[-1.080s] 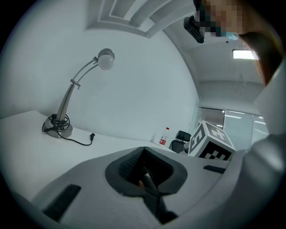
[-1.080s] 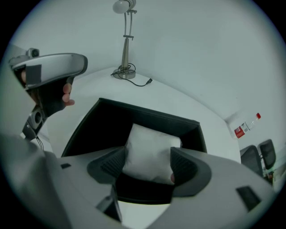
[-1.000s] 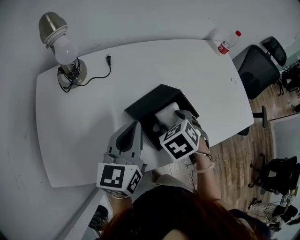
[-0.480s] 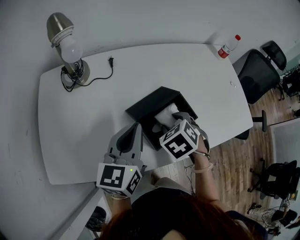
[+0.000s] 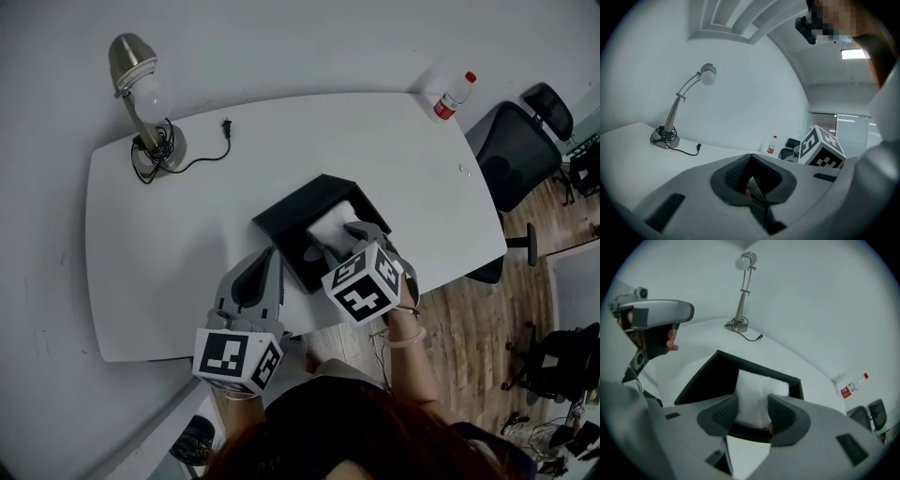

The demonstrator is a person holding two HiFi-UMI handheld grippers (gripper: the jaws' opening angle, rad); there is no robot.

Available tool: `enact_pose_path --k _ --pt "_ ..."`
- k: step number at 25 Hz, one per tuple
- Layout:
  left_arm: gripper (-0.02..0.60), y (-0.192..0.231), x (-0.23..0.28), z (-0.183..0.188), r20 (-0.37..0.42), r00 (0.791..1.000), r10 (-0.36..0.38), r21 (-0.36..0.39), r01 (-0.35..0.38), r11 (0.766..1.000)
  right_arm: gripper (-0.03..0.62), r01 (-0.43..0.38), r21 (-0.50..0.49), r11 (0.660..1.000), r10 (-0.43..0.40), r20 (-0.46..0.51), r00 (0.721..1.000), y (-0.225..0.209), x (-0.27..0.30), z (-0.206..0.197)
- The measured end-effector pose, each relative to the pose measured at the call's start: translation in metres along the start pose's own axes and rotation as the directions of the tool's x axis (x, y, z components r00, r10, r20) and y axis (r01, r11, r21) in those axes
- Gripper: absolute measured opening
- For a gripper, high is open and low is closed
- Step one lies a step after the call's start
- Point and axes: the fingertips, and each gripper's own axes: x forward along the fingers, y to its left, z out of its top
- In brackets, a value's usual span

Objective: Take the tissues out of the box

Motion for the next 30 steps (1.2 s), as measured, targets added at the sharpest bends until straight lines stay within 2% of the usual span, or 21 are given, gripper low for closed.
enact_pose_path --k 6,12,19,30 --pt "0.021 -0.011 -0.009 0.002 0.012 1.000 0.002 0.013 -0.003 1.000 0.212 0.023 0.005 1.000 -0.023 0.087 0.996 -0.001 -0.017 0.009" --pt "0.021 -0.024 -0.020 0.003 0.020 1.000 0.012 0.035 -0.013 0.999 0.212 0.063 0.015 0.998 -0.065 0.191 0.979 -0.003 -0.037 0.017" --pt "0.021 -0.040 -0.036 0.001 0.027 0.999 0.017 0.055 -0.018 0.998 0.212 0.090 0.053 0.995 -0.102 0.309 0.946 -0.004 -0.066 0.025" --pt "0.021 -0.072 -0.059 0.001 0.046 0.999 0.012 0.090 -0.016 0.996 0.212 0.088 0.109 0.990 -0.128 0.443 0.888 0.003 -0.109 0.020"
